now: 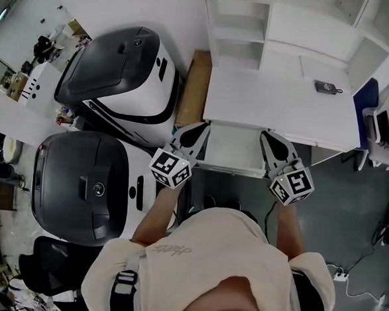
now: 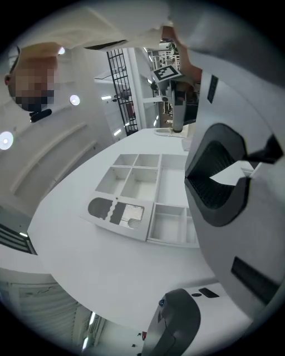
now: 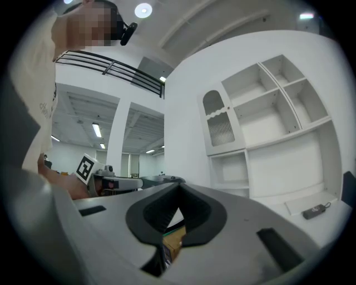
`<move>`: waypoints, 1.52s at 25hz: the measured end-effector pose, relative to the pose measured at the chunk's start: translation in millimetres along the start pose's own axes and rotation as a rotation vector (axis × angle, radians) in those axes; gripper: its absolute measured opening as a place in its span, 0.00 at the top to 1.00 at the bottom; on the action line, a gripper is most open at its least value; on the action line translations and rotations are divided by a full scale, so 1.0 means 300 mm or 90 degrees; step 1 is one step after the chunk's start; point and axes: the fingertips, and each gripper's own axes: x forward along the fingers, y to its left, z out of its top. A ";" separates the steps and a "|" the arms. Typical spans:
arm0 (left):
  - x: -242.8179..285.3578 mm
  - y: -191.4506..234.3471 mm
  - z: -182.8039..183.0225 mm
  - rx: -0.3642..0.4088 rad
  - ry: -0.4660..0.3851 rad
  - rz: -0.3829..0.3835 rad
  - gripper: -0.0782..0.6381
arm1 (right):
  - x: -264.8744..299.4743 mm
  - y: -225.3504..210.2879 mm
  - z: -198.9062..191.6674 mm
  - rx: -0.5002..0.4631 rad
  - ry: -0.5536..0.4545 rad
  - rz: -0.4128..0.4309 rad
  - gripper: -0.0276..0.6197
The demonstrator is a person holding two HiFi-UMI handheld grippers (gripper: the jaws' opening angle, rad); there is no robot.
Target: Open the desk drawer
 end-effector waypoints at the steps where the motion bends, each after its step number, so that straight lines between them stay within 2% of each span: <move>1: 0.000 0.011 0.022 0.000 -0.010 -0.001 0.89 | 0.009 0.001 0.012 0.001 -0.007 -0.007 0.97; 6: -0.017 0.066 0.080 0.023 -0.033 0.013 0.89 | 0.050 -0.003 0.038 0.015 -0.022 -0.019 0.97; 14: -0.096 0.132 0.033 0.041 -0.011 0.055 0.89 | 0.057 0.010 0.033 0.020 -0.007 -0.026 0.97; 19: -0.116 0.104 0.011 0.061 0.003 0.040 0.89 | 0.065 0.030 0.045 0.006 0.000 -0.024 0.97; 25: -0.143 0.137 -0.016 0.043 0.015 0.049 0.89 | 0.077 0.049 0.043 0.001 0.006 -0.016 0.97; 38: -0.135 0.101 -0.024 0.044 0.014 0.021 0.89 | 0.051 0.048 0.037 0.024 -0.003 -0.037 0.97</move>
